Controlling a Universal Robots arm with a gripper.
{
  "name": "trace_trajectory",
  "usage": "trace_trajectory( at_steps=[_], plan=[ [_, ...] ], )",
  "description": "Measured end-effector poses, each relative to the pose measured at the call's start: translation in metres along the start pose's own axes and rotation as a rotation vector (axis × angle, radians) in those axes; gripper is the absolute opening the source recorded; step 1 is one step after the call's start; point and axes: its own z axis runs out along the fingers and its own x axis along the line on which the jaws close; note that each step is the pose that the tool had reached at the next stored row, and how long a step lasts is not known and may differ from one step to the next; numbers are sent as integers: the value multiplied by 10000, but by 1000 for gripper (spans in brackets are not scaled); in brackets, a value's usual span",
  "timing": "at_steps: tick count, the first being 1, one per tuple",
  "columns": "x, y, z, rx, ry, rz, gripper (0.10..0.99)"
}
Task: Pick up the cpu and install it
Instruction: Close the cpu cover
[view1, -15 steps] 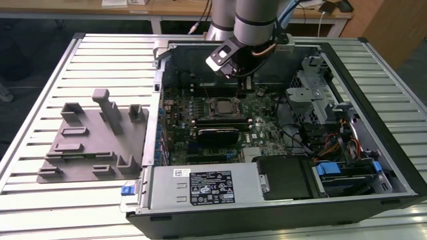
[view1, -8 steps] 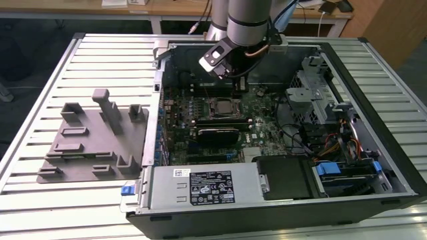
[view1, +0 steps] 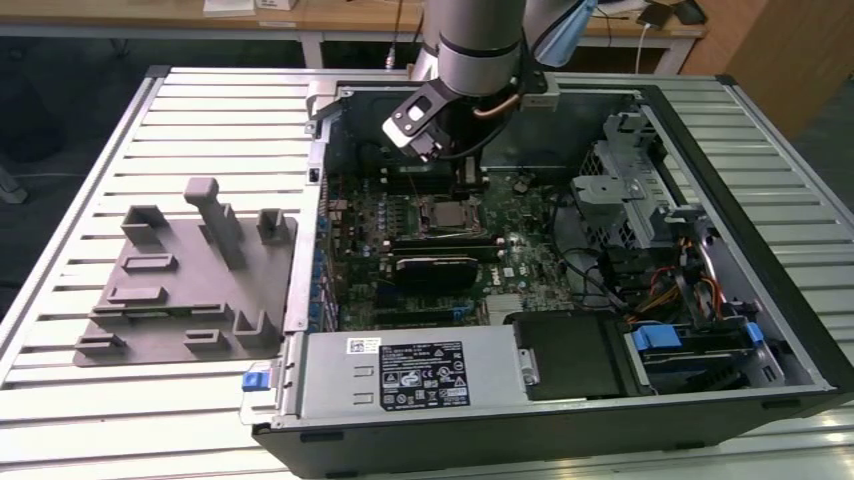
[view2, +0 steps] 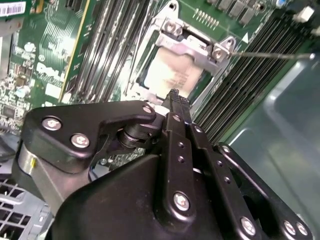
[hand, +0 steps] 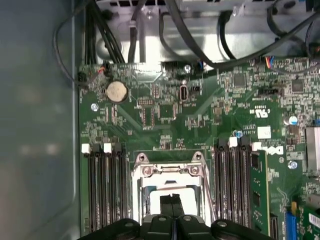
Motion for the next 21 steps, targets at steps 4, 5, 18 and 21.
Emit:
trace_trajectory(
  at_steps=[4,5,18,21],
  plan=[
    [-3,-47,39,0,2,4,106],
    [-4,-58,49,-1,2,7,106],
    [-8,-93,77,7,-23,-345,106],
    [-8,-94,78,15,-49,-774,106]
  ],
)
